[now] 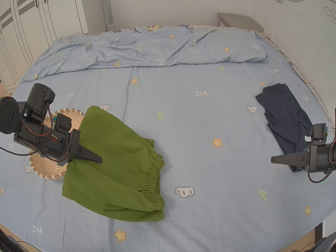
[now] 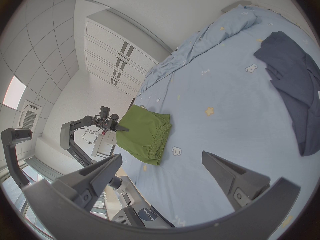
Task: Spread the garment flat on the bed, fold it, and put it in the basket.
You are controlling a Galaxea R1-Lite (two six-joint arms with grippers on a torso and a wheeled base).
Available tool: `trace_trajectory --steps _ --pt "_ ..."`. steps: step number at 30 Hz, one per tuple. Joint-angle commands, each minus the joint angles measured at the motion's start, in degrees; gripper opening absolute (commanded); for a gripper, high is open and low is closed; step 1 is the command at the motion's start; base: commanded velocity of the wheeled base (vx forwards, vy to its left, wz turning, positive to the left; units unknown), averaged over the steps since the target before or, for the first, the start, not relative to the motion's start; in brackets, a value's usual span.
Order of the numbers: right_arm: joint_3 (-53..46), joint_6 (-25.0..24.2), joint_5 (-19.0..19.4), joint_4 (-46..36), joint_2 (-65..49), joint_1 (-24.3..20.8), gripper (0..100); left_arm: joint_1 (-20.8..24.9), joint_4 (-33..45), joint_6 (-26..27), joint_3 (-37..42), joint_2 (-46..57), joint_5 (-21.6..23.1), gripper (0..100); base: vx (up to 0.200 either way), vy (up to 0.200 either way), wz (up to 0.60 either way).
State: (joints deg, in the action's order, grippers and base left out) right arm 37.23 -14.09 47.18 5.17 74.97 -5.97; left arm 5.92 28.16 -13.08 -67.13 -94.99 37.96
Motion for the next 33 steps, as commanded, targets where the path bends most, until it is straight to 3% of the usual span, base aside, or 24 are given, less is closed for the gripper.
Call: trace_trajectory --steps 1,7,19,25,28,33 --pt "0.04 0.03 0.02 0.02 0.00 0.00 100 0.14 -0.04 -0.02 0.07 0.07 0.10 0 0.000 0.200 0.00" --pt "-0.05 0.03 0.02 -0.07 0.00 -0.09 100 0.84 0.32 0.25 0.51 0.33 0.10 0 0.000 0.200 0.00" --pt "-0.05 0.03 0.02 -0.25 -0.27 -0.27 100 7.08 0.05 3.50 -3.18 2.35 -0.08 0 0.000 0.000 0.00" --pt "-0.05 0.03 0.02 -0.33 -0.44 -0.27 100 8.40 0.32 9.04 -4.76 3.76 -0.34 0 0.000 0.000 0.00" --pt "-0.05 0.03 0.02 -0.33 -0.44 -0.35 100 7.87 -1.09 11.50 -5.55 4.20 -1.75 0 0.000 0.000 0.00" --pt "-0.58 0.03 -0.51 -0.25 -0.35 -2.02 100 7.43 -7.42 11.06 -5.46 5.78 -4.91 0 0.000 0.000 0.00"
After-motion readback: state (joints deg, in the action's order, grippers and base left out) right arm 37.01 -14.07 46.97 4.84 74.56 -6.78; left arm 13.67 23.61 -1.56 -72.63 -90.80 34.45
